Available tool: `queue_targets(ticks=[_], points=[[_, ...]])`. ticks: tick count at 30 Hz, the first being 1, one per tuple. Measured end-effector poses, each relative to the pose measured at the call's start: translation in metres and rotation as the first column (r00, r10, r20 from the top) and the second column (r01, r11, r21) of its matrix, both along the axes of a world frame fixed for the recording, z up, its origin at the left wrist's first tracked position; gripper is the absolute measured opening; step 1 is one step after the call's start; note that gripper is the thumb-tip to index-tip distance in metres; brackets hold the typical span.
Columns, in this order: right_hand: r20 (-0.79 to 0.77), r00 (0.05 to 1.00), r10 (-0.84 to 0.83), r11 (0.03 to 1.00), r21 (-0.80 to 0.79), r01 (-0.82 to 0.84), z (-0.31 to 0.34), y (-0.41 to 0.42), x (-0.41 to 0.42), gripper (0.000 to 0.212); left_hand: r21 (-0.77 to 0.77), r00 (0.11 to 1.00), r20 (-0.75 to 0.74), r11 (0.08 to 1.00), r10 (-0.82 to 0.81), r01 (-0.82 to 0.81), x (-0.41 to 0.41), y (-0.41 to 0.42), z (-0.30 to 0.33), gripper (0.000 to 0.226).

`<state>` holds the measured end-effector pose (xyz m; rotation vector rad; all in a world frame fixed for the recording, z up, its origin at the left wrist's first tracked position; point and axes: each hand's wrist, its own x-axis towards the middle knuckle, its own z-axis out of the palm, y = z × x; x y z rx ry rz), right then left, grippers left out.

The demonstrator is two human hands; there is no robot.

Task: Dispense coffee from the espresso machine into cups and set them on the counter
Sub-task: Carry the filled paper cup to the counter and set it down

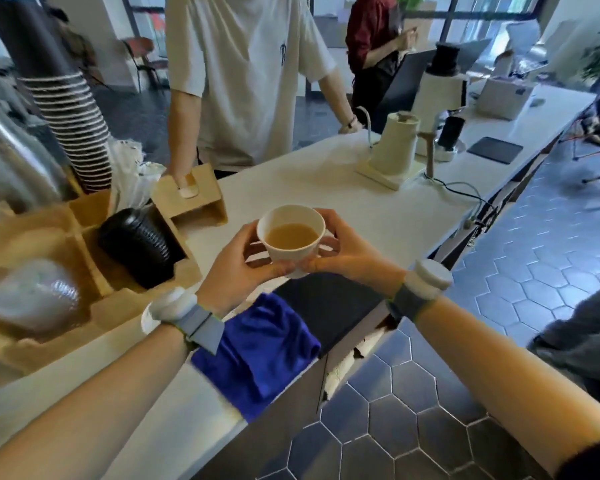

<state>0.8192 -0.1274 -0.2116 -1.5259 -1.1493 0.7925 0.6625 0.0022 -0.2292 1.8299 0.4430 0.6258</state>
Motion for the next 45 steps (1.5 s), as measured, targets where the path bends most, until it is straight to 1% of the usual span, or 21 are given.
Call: queue_targets(ticks=[4,8,15,17,19,22,28,33,41,45], points=[[-0.025,1.0,0.013,1.0,0.001,-0.013,-0.001,0.029,0.029,0.07,0.025,1.0,-0.012,0.999,0.022,-0.022,0.027,0.025,-0.002,0.079],[-0.059,0.995,0.076,0.997,-0.014,-0.077,-0.007,0.066,0.062,0.07,0.044,0.997,-0.022,0.997,0.071,-0.07,0.055,0.053,-0.009,0.077],[-0.044,0.967,0.253,0.965,-0.059,-0.255,-0.02,0.143,0.126,0.069,-0.027,0.972,-0.036,0.972,0.233,-0.234,0.103,0.099,-0.025,0.083],[-0.027,0.95,0.312,0.946,-0.084,-0.314,-0.023,0.169,0.145,0.071,-0.047,0.954,-0.042,0.953,0.298,-0.3,0.117,0.112,-0.03,0.081],[-0.008,0.938,0.347,0.933,-0.101,-0.346,-0.026,0.185,0.155,0.071,-0.067,0.944,-0.044,0.942,0.328,-0.33,0.124,0.118,-0.032,0.081],[-0.02,0.915,0.404,0.905,-0.137,-0.403,-0.032,0.218,0.175,0.074,-0.121,0.91,-0.061,0.902,0.411,-0.415,0.14,0.136,-0.04,0.082],[-0.065,0.879,0.472,0.865,-0.161,-0.476,-0.055,0.266,0.197,0.073,-0.138,0.861,-0.133,0.851,0.491,-0.507,0.16,0.17,-0.06,0.082],[-0.137,0.864,0.485,0.852,-0.149,-0.502,-0.072,0.293,0.204,0.075,-0.147,0.841,-0.172,0.83,0.514,-0.537,0.167,0.185,-0.076,0.083],[-0.162,0.844,0.511,0.827,-0.174,-0.534,-0.099,0.327,0.207,0.076,-0.179,0.833,-0.233,0.82,0.502,-0.544,0.172,0.207,-0.095,0.083],[-0.18,0.839,0.513,0.824,-0.171,-0.541,-0.112,0.33,0.207,0.074,-0.189,0.824,-0.261,0.811,0.503,-0.554,0.173,0.207,-0.102,0.082]])
